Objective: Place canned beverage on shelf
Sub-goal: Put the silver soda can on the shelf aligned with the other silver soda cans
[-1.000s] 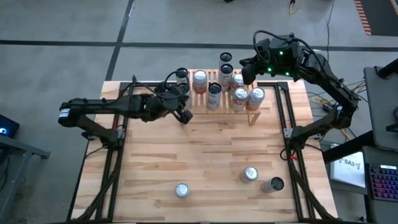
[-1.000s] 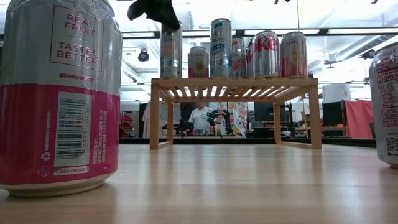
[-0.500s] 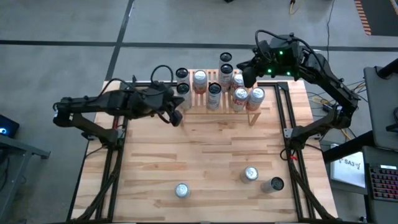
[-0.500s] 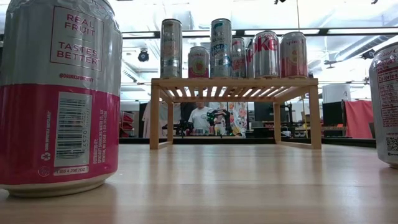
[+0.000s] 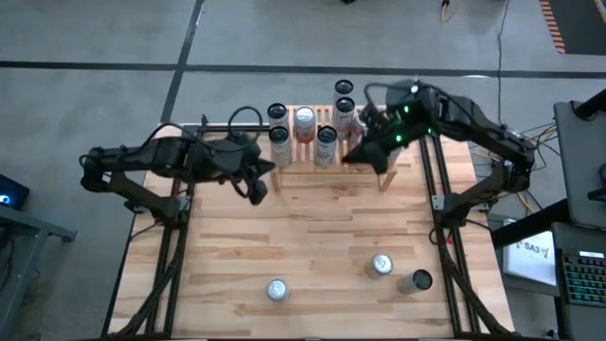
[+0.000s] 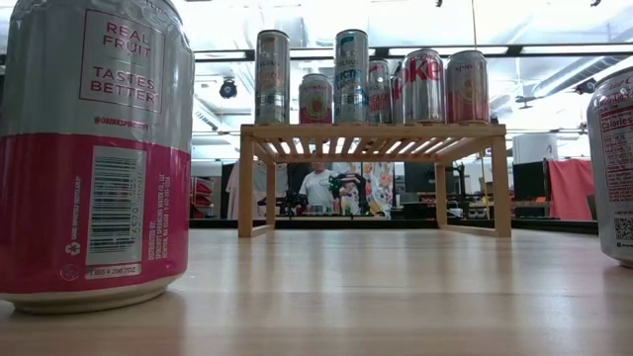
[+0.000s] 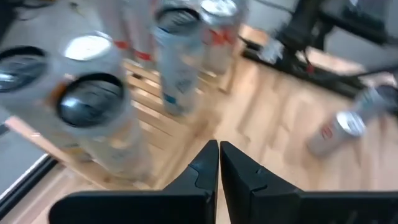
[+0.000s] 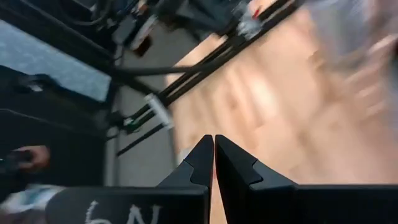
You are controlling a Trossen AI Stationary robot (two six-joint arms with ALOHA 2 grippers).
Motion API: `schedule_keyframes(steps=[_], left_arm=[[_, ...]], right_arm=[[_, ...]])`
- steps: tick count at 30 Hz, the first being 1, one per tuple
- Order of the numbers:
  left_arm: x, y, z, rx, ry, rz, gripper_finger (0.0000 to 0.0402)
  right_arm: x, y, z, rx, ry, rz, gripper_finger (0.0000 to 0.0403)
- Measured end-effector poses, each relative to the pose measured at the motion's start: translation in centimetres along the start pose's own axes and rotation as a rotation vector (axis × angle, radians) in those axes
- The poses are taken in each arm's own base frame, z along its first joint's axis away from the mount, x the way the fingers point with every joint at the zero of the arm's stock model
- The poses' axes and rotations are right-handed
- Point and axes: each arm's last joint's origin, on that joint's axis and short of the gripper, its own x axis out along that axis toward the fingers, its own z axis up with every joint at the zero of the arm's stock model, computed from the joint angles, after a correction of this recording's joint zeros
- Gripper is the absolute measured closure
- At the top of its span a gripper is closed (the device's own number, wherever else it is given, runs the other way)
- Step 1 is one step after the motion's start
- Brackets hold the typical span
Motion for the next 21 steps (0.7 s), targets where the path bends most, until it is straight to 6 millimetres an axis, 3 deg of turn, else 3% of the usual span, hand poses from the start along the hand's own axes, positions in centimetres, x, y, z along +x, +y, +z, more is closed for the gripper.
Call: schedule_keyframes(steps=[4, 12, 17, 21], left_arm=[[-0.9, -1.4, -0.9, 0.096, 0.032, -0.072, 0.0402], [-4.4, -3.9, -2.9, 0.211, -0.003, -0.197, 0.0402], [-6.0, -4.8, -3.4, 0.233, -0.07, -0.188, 0.0402], [-6.6, -5.3, -3.6, 0.237, -0.109, -0.181, 0.0402]], right_arm=[[1.5, 2.2, -1.6, 0.141, 0.059, 0.019, 0.0394], [5.8, 6.1, -5.8, 0.343, 0.232, -0.033, 0.0394], [8.8, 6.9, -9.2, 0.374, 0.407, -0.167, 0.0394], [9.4, 6.1, -12.3, 0.404, 0.62, -0.431, 0.0394]])
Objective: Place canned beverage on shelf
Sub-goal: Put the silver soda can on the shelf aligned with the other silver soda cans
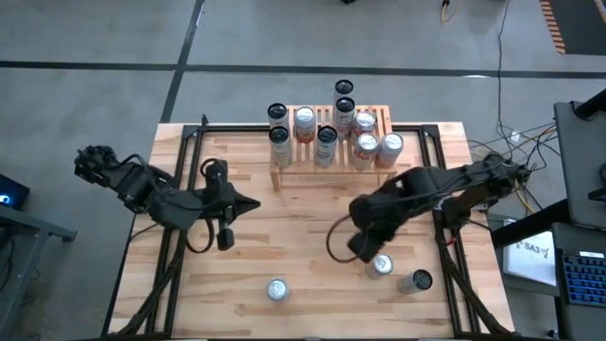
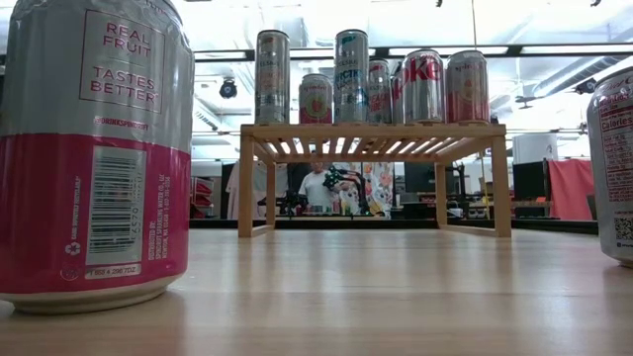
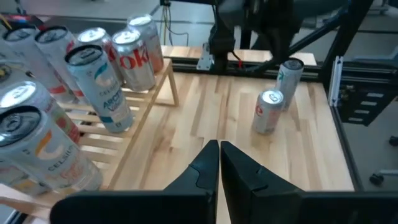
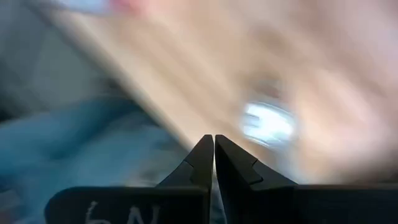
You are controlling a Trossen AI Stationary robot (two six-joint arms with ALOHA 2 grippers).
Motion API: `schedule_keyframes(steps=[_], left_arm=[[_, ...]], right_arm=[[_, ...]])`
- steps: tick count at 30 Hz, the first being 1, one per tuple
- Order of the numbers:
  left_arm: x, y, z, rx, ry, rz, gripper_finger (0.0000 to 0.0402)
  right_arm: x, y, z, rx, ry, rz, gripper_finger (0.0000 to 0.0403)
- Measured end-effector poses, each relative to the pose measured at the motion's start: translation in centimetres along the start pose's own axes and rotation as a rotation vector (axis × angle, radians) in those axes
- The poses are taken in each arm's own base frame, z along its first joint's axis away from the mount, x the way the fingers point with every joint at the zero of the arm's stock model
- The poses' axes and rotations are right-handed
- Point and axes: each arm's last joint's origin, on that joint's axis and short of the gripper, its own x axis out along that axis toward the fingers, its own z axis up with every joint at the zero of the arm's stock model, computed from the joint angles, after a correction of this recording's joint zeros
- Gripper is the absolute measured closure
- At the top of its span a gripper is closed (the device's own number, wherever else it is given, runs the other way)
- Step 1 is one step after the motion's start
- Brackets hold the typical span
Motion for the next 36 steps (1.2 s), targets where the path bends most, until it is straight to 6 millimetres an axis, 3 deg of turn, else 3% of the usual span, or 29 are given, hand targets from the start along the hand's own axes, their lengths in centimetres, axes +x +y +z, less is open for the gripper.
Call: schedule_keyframes(steps=[2, 8, 15, 21, 28, 36], left_arm=[[0.0, -0.1, 0.0, 0.005, -0.008, 0.021, 0.0402], [0.1, -0.1, -0.1, 0.014, -0.008, 0.044, 0.0402], [0.0, 0.0, -0.3, 0.029, 0.005, 0.048, 0.0402], [0.0, 0.0, -0.4, 0.041, 0.019, 0.053, 0.0402], [-0.1, 0.1, -0.4, 0.056, 0.021, 0.052, 0.0402], [-1.0, 0.7, -0.3, 0.095, 0.001, 0.045, 0.0402]], right_arm=[[0.8, -1.0, -0.4, 0.045, 0.03, -0.18, 0.0394], [1.5, 0.4, 0.3, -0.002, -0.127, -0.007, 0.0394], [3.0, -0.6, -0.8, -0.001, -0.059, -0.215, 0.0394], [4.3, -1.9, -2.1, -0.1, -0.033, -0.345, 0.0394], [4.9, -5.3, -3.1, -0.111, -0.022, -0.407, 0.0394], [6.0, -9.6, -4.3, -0.008, -0.123, -0.229, 0.0394]])
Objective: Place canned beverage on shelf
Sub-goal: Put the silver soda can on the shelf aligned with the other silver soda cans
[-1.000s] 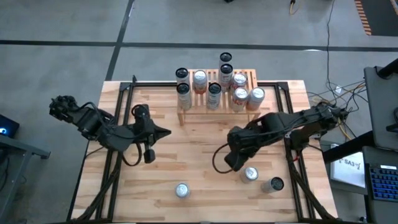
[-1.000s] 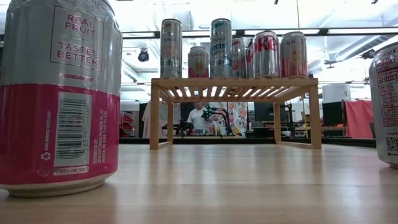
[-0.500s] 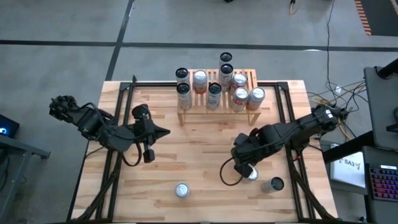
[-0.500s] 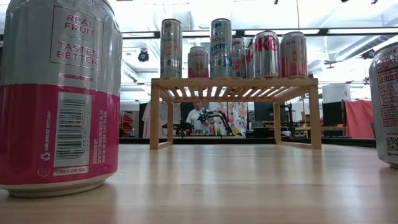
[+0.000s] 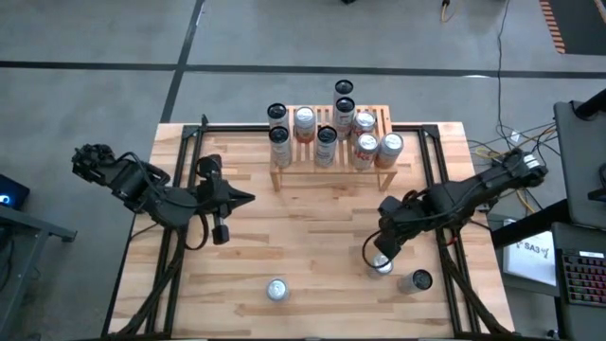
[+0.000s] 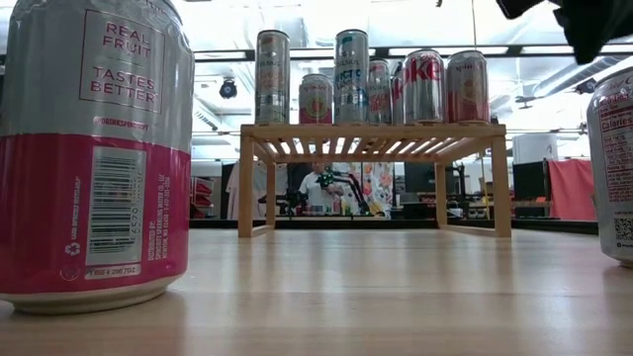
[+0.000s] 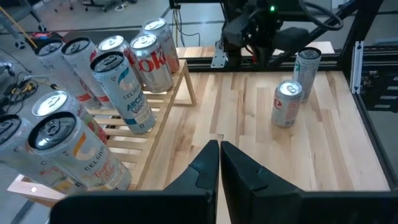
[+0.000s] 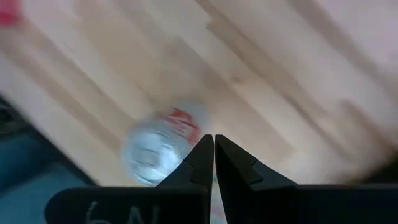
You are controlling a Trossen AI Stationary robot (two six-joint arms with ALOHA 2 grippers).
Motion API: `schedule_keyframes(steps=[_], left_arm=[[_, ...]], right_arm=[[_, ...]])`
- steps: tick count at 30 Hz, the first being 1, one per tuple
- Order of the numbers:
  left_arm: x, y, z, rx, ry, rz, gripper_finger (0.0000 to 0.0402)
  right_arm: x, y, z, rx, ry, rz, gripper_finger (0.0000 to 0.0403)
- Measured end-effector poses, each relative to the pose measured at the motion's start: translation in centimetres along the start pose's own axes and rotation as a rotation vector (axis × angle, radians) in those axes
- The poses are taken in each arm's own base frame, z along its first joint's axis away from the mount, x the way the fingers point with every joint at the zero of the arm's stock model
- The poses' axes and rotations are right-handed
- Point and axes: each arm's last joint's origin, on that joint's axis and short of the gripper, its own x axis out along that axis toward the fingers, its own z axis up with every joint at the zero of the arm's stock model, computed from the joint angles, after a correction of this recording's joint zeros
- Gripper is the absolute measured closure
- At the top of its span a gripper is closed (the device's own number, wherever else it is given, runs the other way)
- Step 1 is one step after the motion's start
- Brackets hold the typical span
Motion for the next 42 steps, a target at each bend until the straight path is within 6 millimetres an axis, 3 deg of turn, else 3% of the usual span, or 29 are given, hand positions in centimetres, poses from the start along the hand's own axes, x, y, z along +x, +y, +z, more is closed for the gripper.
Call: schedule_keyframes(steps=[6, 10, 17, 21, 29, 42], left_arm=[[-0.5, 0.8, -0.8, 0.006, -0.011, 0.043, 0.0402], [-0.7, 1.3, -1.8, -0.045, -0.012, 0.064, 0.0402], [-1.2, 1.8, -2.1, -0.13, -0.055, 0.05, 0.0402], [-1.2, 1.9, -2.2, -0.129, -0.055, 0.051, 0.0402], [-1.2, 1.8, -2.2, -0.126, -0.053, 0.051, 0.0402], [-1.2, 1.8, -2.2, -0.108, -0.05, 0.052, 0.0402]], right_arm=[[0.4, 0.9, 0.3, 0.049, -0.1, 0.285, 0.0394], [0.8, 2.2, 0.7, 0.068, -0.104, 0.352, 0.039], [2.6, 4.0, 1.2, 0.091, -0.005, 0.242, 0.0338], [3.6, 4.4, 1.2, 0.096, 0.09, 0.109, 0.0285], [3.3, 5.2, 1.4, 0.065, 0.173, -0.05, 0.017], [5.5, 6.2, 0.3, 0.127, 0.275, -0.099, 0.0055]])
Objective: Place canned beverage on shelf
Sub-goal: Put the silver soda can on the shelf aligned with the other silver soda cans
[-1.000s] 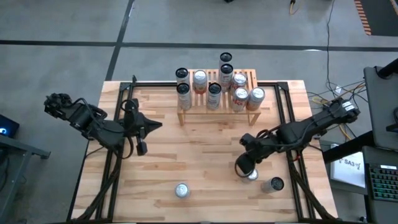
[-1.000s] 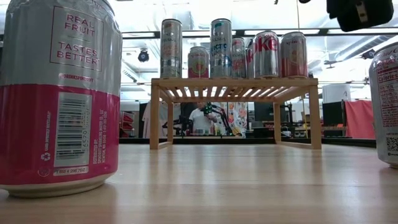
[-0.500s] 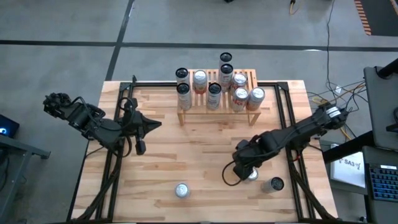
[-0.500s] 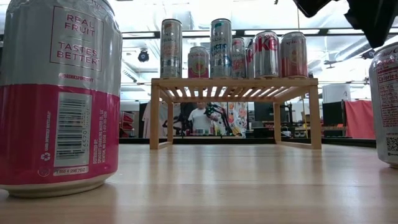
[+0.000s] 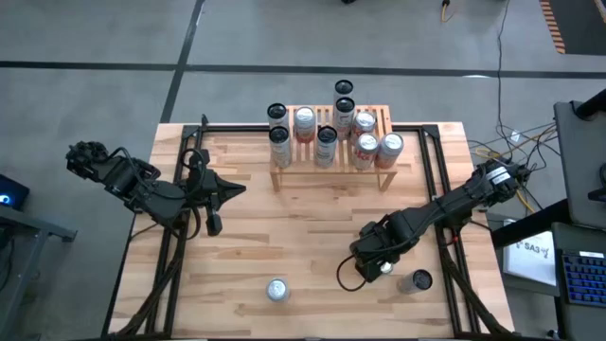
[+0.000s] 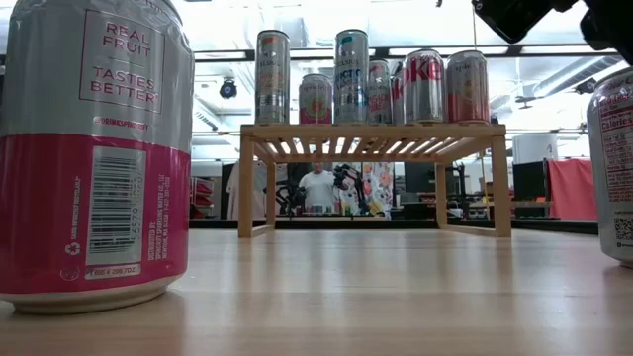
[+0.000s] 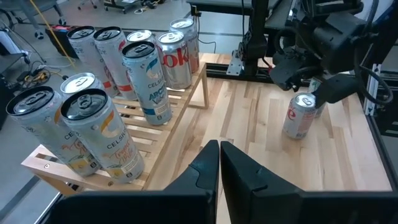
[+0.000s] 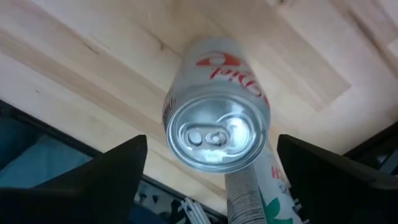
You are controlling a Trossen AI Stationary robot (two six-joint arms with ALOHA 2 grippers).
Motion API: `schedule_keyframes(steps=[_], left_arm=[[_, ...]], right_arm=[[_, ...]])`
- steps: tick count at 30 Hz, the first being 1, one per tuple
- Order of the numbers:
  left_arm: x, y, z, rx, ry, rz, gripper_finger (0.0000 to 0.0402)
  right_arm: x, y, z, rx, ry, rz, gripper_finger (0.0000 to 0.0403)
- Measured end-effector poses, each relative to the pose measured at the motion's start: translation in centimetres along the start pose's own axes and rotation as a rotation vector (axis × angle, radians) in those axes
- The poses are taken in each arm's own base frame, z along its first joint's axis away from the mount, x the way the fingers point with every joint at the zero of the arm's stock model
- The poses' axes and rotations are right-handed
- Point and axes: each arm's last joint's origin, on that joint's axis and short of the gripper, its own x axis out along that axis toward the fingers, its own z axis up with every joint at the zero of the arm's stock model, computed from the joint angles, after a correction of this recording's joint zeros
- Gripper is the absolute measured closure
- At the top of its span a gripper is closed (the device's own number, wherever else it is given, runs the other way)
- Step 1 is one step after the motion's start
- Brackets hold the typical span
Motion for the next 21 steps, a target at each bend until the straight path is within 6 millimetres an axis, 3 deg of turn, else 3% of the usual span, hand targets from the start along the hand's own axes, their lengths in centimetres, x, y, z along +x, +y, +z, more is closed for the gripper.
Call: schedule_keyframes(steps=[4, 15, 21], left_arm=[[0.0, 0.0, 0.0, 0.007, 0.003, 0.001, 0.0402], [0.0, 0.0, 0.0, 0.007, 0.0, 0.011, 0.0402], [0.4, -0.3, -0.1, 0.011, 0.008, 0.017, 0.0402]], right_arm=[[0.7, 0.3, -0.1, -0.001, 0.016, -0.021, 0.0037], [4.3, 2.0, 1.2, -0.038, -0.019, -0.103, 0.0035], [5.9, 2.3, 1.7, -0.043, -0.004, -0.154, 0.0085]])
